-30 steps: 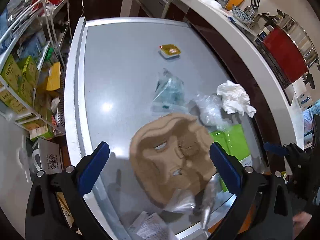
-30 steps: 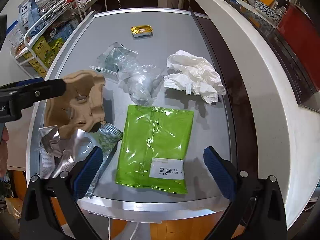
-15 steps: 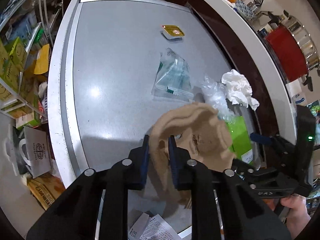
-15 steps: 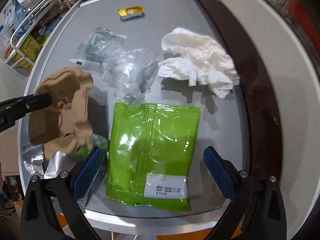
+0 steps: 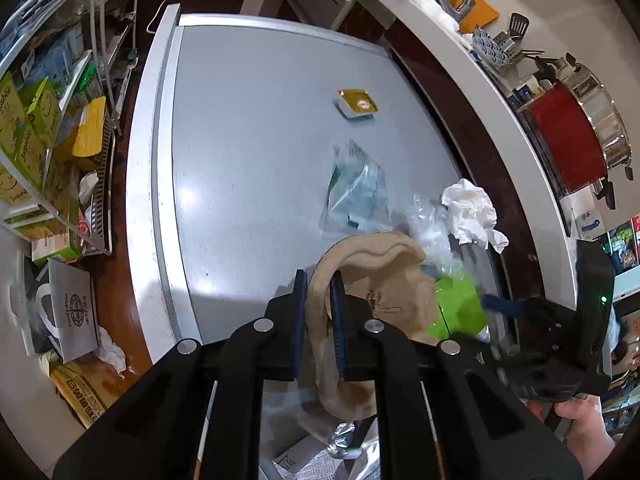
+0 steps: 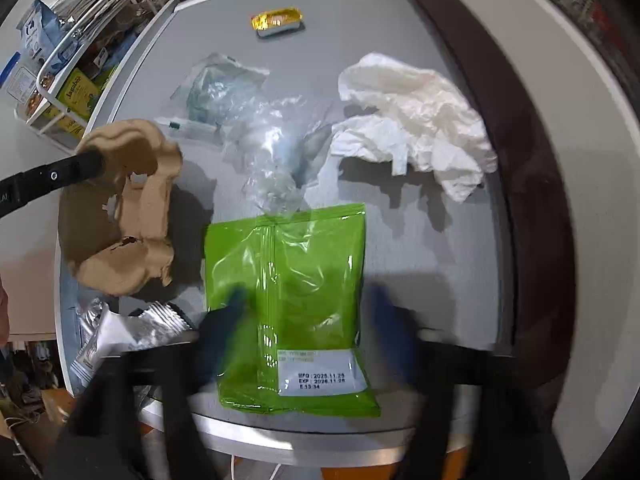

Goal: Collect trash
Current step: 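Grasp the beige pulp tray with left tool while right tool grasps the green bag, then carry pulp tray and green bag to the paper bag and release both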

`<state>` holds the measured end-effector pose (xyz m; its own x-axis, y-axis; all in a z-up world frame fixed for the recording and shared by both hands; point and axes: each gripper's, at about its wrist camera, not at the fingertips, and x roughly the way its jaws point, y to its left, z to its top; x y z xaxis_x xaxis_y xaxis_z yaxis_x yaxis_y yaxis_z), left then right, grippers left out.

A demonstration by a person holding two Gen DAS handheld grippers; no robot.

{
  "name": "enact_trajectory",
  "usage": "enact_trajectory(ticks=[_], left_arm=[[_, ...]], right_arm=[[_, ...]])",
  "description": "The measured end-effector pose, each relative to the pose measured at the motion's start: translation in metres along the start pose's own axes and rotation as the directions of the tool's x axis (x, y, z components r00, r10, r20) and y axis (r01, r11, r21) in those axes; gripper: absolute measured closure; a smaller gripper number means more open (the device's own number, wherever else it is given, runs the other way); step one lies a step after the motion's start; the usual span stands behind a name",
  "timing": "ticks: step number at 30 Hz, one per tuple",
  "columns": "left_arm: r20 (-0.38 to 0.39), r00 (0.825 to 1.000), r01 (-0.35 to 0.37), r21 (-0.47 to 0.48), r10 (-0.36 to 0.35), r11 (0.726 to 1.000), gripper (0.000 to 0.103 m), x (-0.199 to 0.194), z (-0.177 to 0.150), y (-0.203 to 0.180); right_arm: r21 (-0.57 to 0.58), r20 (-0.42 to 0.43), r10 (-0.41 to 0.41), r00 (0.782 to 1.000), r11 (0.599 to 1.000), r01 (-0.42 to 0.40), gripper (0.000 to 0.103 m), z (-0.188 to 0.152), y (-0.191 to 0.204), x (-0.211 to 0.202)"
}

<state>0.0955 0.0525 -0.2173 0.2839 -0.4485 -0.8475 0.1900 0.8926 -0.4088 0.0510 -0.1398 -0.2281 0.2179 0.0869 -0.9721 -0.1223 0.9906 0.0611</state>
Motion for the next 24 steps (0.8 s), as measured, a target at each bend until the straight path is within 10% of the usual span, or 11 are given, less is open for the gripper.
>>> enact_trajectory(ticks=[12, 17, 19, 21, 24], left_arm=[[-0.041, 0.999, 0.017, -0.003, -0.017, 1.000, 0.088, 0.005, -0.004, 0.007], [-0.070, 0.998, -0.003, 0.040, 0.006, 0.999, 0.054, 0.010, -0.009, -0.001], [-0.070, 0.997, -0.011, 0.037, 0.013, 0.999, 0.055, 0.013, -0.010, -0.001], [-0.092, 0.996, 0.011, 0.011, -0.010, 1.000, 0.088, 0.018, -0.011, 0.003], [-0.078, 0.996, 0.043, -0.023, -0.045, 0.999, 0.089, 0.015, -0.011, 0.007]], right_arm=[[-0.095, -0.093, -0.059, 0.994, 0.994, 0.050, 0.011, -0.015, 0.024, 0.021], [-0.098, -0.066, -0.058, 0.996, 0.994, 0.051, 0.022, -0.011, 0.029, 0.017], [-0.081, -0.062, -0.043, 0.997, 0.996, 0.038, 0.026, -0.008, 0.026, 0.015], [-0.074, -0.060, -0.044, 0.997, 0.996, 0.039, 0.029, -0.006, 0.022, 0.012], [-0.057, -0.048, -0.031, 0.998, 0.998, 0.028, 0.030, -0.005, 0.016, 0.006]])
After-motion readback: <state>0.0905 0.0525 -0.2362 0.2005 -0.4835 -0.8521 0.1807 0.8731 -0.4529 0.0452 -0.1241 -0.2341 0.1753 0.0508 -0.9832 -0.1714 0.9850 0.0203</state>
